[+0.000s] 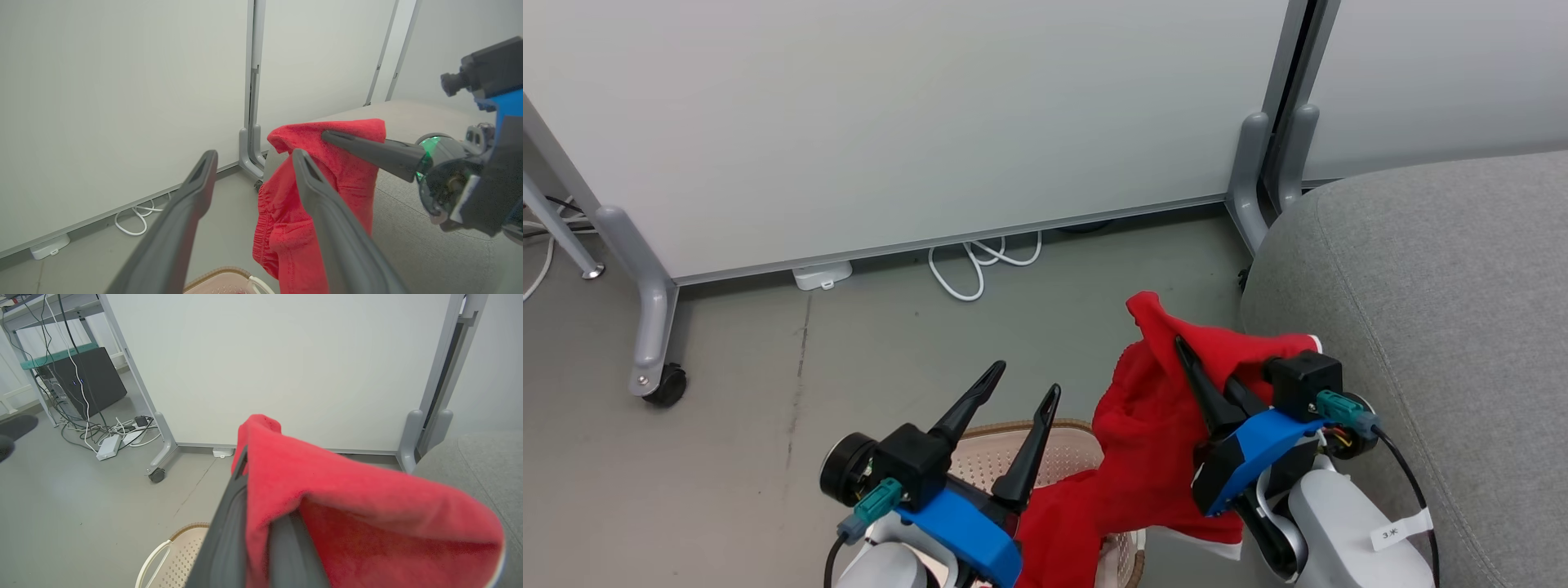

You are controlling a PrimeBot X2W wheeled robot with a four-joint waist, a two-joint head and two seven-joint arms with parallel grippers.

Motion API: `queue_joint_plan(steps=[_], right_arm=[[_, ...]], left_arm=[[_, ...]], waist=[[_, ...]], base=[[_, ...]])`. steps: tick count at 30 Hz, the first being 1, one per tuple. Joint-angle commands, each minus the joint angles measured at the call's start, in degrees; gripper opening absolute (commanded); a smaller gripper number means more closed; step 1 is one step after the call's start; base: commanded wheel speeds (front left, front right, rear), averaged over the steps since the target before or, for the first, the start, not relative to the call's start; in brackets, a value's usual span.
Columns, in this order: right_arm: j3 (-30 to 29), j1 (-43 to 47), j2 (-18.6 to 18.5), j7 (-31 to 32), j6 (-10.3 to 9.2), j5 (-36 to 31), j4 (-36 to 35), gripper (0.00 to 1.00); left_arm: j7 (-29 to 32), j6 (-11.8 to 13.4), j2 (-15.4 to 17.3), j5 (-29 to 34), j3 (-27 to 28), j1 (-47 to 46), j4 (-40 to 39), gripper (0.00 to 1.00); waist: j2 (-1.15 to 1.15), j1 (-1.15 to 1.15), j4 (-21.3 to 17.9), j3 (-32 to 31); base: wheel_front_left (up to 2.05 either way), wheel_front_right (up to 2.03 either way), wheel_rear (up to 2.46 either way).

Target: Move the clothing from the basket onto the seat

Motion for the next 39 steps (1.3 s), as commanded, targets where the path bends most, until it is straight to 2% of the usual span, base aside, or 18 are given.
queue_joint_plan(steps=[1,12,23,29,39], right_arm=[[-0.3,0.6,-0.2,0.2,0.03,-0.3,-0.6,0.0],[-1.4,1.6,-0.2,0.9,0.03,-1.0,-2.0,0.0],[-1.6,1.9,-0.2,1.5,0.03,-1.1,-3.1,0.0],[-1.6,1.5,-0.2,1.5,0.03,-0.9,-3.8,0.0],[-1.3,1.9,-0.2,1.3,0.02,-0.4,-3.5,0.0]], left_arm=[[-0.2,-0.4,-0.1,1.3,1.8,2.2,-0.7,1.0],[-0.2,-1.2,-1.0,5.8,9.9,8.4,-3.1,1.0],[-0.2,-1.1,-1.4,5.9,9.7,9.3,-3.9,1.0],[-0.2,-1.1,-1.0,5.9,10.0,9.1,-4.5,1.0],[-0.2,-1.1,-1.0,5.9,10.2,9.4,-4.1,1.0]], waist=[[0.0,0.0,0.0,0.1],[0.0,0.0,-0.3,0.3],[0.0,0.0,-1.3,0.8],[0.0,0.0,-4.3,1.6],[0.0,0.0,-12.1,1.5]], base=[[0.0,0.0,0.0],[0.0,0.0,0.0],[0.0,0.0,0.0],[0.0,0.0,0.0],[0.0,0.0,0.0]])
